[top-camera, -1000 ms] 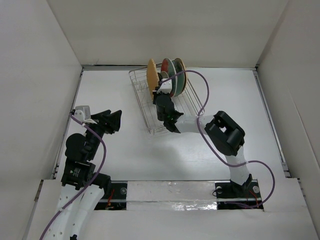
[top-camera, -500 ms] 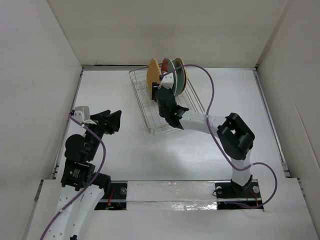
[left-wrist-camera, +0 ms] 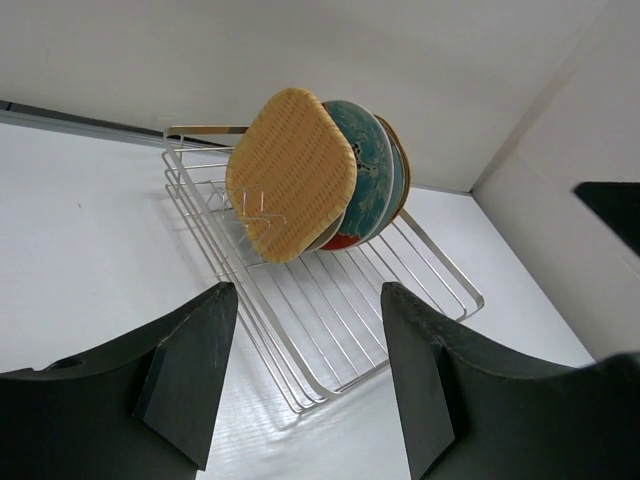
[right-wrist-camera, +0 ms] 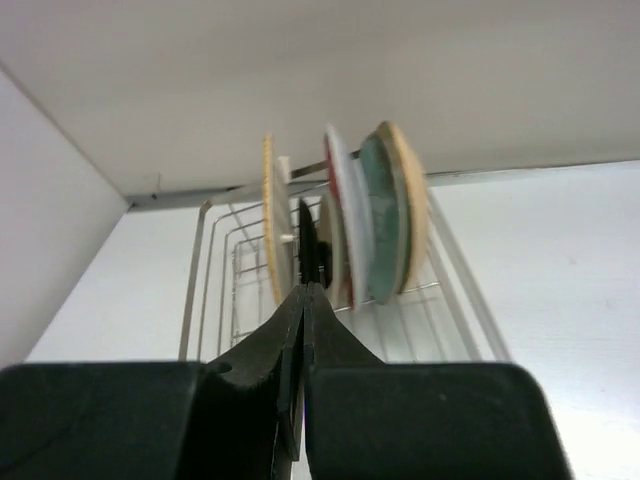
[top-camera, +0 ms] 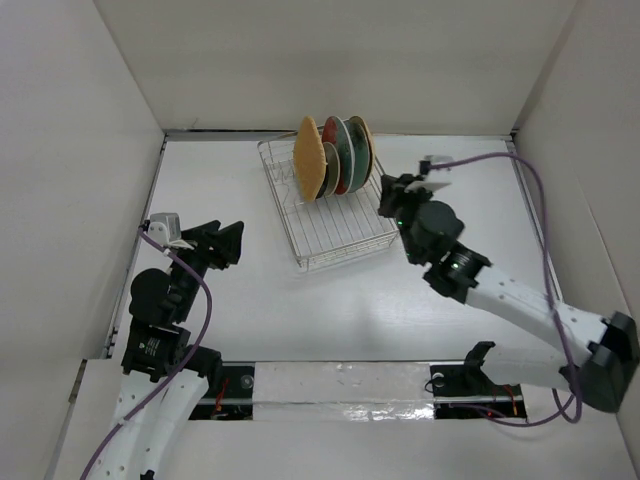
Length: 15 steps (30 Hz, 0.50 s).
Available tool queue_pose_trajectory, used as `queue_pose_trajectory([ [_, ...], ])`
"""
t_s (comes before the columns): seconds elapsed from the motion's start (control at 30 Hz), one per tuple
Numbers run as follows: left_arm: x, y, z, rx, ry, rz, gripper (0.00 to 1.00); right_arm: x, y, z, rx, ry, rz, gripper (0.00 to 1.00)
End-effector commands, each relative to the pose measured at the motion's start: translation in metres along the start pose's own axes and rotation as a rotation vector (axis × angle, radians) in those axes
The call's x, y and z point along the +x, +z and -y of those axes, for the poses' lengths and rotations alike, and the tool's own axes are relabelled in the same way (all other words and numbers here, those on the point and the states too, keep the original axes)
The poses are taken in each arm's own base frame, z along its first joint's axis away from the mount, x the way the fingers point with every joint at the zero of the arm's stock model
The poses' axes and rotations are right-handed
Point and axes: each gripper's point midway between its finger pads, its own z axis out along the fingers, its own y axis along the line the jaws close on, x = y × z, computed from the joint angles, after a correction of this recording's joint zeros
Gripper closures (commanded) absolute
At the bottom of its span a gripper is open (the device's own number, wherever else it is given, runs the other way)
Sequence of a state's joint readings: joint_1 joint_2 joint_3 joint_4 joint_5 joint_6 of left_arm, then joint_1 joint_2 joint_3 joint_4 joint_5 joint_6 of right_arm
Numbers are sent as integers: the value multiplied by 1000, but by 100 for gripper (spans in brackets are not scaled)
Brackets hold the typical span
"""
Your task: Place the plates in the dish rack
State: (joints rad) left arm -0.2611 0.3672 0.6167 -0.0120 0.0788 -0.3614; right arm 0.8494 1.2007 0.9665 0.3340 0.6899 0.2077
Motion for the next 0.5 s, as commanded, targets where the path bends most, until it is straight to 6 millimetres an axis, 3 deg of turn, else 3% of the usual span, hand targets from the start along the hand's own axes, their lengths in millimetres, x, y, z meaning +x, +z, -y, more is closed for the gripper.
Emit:
queue_pose_trajectory([
  [0.0, -12, 0, 11, 50, 20, 35, 43, 0, -28, 42, 50, 45, -19, 93],
  [0.03, -11, 0, 12, 54, 20, 33, 43, -14, -40, 52, 48, 83, 9, 88],
  [0.1, -10, 0, 12, 60, 19, 32, 42, 1, -51, 80, 112, 98, -10, 71],
  [0.17, -10, 0, 14, 71, 19, 29, 42, -5, -64, 100, 149, 131, 9, 52],
  [0.23, -11, 0, 16, 79, 21, 32, 41, -5, -68, 123, 191, 160, 17, 40],
  [0.47, -11, -1, 17, 89, 27, 40, 43, -7, -66, 123, 118, 152, -37, 34],
])
